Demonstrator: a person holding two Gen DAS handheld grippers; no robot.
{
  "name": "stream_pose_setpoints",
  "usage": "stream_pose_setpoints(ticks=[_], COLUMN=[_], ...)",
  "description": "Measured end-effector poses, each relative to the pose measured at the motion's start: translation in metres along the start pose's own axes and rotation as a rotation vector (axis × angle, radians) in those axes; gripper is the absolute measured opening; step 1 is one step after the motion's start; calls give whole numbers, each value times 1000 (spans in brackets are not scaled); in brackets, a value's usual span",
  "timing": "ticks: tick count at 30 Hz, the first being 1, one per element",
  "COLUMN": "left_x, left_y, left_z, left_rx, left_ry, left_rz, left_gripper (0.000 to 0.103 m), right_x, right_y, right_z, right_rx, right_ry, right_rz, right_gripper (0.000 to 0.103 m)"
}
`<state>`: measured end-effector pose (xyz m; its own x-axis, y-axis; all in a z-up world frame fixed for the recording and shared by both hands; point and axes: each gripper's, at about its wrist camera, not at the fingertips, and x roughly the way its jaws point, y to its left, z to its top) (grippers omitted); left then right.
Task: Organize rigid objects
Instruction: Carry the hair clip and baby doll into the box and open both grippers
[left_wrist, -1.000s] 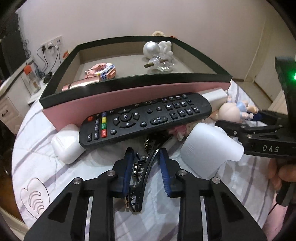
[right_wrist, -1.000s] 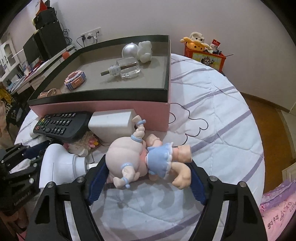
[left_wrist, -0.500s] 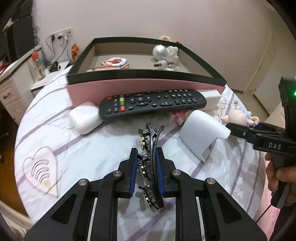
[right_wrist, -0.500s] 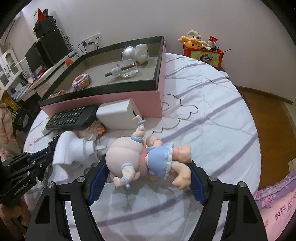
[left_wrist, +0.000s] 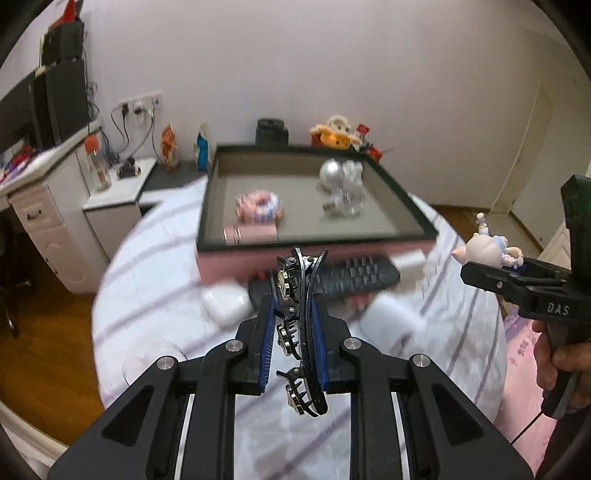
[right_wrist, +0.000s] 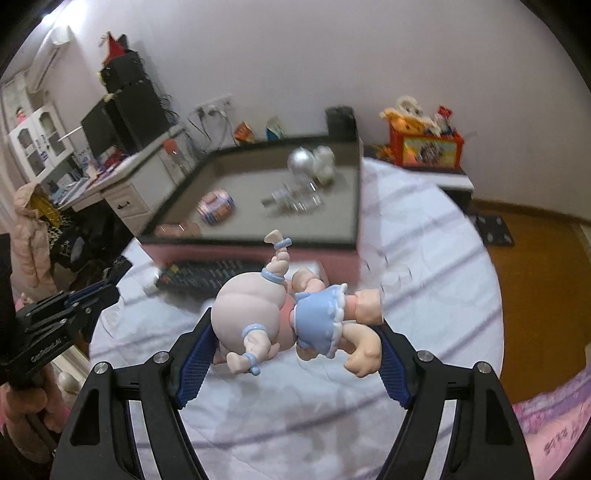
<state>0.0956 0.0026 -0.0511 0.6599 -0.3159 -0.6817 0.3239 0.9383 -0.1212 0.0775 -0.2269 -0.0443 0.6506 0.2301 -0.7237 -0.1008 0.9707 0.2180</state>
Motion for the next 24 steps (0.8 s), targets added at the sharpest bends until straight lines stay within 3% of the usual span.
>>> stream_pose_setpoints(ticks=[6,11,17,24], left_x=[4,32,87,137], left_y=[5,2,-7,-16], left_z=[49,86,104,102], left_rx=[7,7,0,-12], left_ry=[-53,-49,19,96], left_rz=[2,-26,-54,-76], left_gripper=[19,19,19,19], right_x=[-1,24,70,112], right_y=[19,23,12,5], right_z=[46,80,100,108], right_rx=[-67,-89,-86,-113], right_ry=[-62,-51,13,89], right_rz=[-2,-6,-38,-74], right_gripper=[78,78,78,78])
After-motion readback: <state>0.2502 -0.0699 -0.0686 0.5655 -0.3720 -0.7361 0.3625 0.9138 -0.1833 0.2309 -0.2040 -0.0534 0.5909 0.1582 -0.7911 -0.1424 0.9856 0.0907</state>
